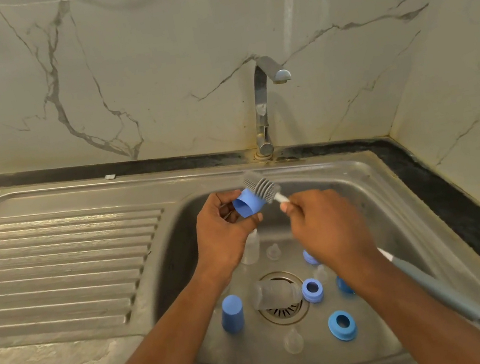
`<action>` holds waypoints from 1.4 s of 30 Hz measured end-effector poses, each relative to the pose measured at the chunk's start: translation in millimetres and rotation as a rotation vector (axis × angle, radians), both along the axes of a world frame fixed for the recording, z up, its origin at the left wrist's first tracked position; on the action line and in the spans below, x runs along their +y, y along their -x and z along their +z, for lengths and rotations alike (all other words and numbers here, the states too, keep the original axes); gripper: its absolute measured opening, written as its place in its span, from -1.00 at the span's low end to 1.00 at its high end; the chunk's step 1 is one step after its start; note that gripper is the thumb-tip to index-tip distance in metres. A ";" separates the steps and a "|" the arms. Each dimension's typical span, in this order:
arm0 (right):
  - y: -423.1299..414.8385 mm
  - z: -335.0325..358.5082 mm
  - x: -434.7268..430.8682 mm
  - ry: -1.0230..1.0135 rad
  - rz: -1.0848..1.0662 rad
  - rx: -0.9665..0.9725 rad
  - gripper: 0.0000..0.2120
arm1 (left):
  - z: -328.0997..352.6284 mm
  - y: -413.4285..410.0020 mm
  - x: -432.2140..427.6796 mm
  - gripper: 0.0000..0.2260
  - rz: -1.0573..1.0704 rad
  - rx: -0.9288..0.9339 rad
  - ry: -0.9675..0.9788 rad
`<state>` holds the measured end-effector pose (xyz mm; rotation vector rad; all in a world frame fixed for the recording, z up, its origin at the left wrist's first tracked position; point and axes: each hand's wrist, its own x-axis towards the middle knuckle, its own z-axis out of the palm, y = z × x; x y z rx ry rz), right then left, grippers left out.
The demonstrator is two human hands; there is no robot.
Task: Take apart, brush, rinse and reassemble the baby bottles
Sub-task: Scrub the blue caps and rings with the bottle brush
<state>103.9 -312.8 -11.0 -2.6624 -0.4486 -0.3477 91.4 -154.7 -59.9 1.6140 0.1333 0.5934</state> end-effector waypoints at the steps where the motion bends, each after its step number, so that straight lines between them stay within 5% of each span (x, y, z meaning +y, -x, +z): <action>1: -4.7 1.8 -6.1 -0.001 -0.053 -0.008 -0.70 | -1.6 -0.5 -1.3 -0.57 -0.004 0.009 -0.027; 16: -21.5 -1.3 -27.9 -0.043 -0.094 0.032 -0.59 | 0.1 -0.8 0.9 -0.58 -0.082 0.038 0.135; 21: -22.4 -2.8 -28.5 -0.061 -0.092 0.036 -0.60 | 4.0 -0.6 0.1 -0.87 -0.177 0.096 0.483; 26: -21.6 -1.9 -26.8 -0.070 -0.067 0.061 -0.62 | 5.6 -4.1 3.1 -0.69 -0.157 0.137 0.639; 32: -22.3 -2.0 -29.2 -0.088 -0.081 0.005 -0.59 | 4.9 -1.3 0.1 -0.76 -0.266 0.276 0.594; 42: -12.5 -3.5 -15.8 -0.043 0.036 0.064 -0.58 | 1.4 -2.9 3.7 -0.60 -0.090 0.186 0.306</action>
